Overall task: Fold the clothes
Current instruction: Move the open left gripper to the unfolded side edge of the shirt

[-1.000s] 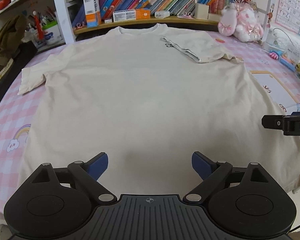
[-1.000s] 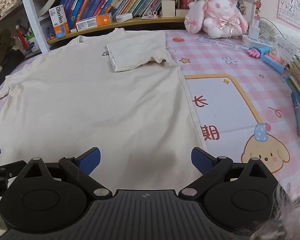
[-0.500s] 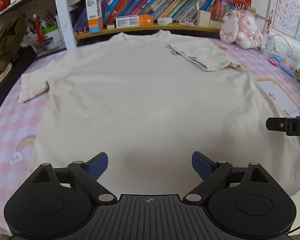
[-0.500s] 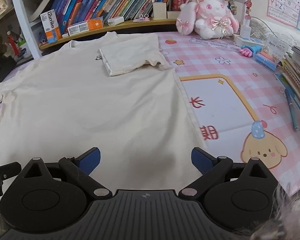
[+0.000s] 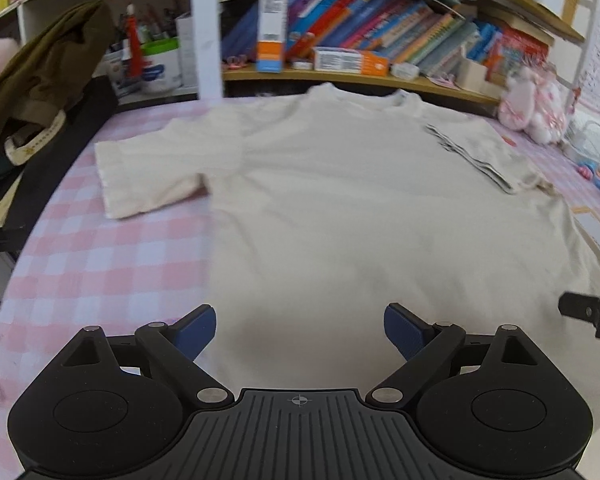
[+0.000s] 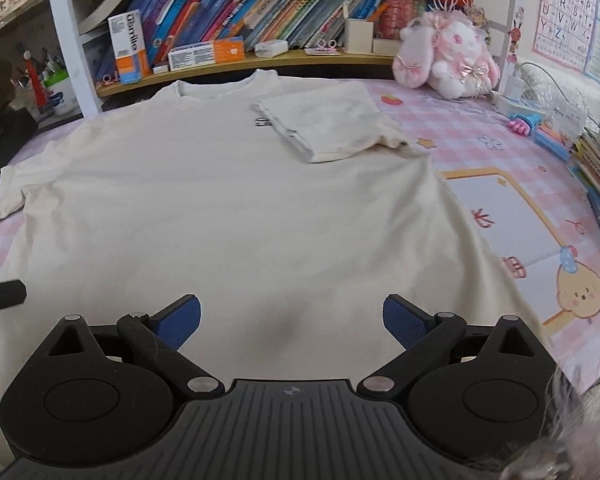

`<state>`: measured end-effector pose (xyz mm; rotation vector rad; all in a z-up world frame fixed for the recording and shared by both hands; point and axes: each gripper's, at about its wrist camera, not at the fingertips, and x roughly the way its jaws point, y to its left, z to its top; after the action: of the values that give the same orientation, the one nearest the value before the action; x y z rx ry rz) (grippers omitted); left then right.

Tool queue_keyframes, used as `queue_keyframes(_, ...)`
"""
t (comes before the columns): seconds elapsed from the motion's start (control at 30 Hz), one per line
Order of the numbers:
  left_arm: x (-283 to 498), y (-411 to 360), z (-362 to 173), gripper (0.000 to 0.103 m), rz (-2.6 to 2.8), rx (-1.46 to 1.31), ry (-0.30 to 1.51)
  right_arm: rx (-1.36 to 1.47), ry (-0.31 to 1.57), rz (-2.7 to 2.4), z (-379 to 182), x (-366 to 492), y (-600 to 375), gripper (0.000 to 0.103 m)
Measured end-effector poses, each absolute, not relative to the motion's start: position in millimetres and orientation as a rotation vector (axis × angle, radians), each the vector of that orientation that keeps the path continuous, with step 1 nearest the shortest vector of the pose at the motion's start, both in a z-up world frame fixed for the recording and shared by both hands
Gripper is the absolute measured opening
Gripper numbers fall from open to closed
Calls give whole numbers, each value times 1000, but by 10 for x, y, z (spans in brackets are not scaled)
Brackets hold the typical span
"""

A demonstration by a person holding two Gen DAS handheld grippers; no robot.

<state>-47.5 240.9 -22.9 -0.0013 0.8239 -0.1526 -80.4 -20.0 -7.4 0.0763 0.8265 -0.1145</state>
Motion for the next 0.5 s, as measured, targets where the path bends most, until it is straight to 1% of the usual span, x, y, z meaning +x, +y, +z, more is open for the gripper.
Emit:
queue_keyframes(0.13,-325,2838,-187,93,-133,-97,820,54,827,-119,-75,-749,80,98)
queue_keyframes(0.3,-54,3499,-220,92,-64,-410,851,12,831,-105,-57,-692,340,98)
queue_keyframes(0.4,99,3866,-344,87,-14,-681,866,-4,834,-110,-52,-646,428,98)
queue_keyframes(0.43,149,3970,-404,79,-4,-778,863,-10,836,-113,-51,-631,452,98)
queue_keyframes(0.5,248,4154,-528,70,22,-959,859,-21,839,-113,-50,-602,506,98)
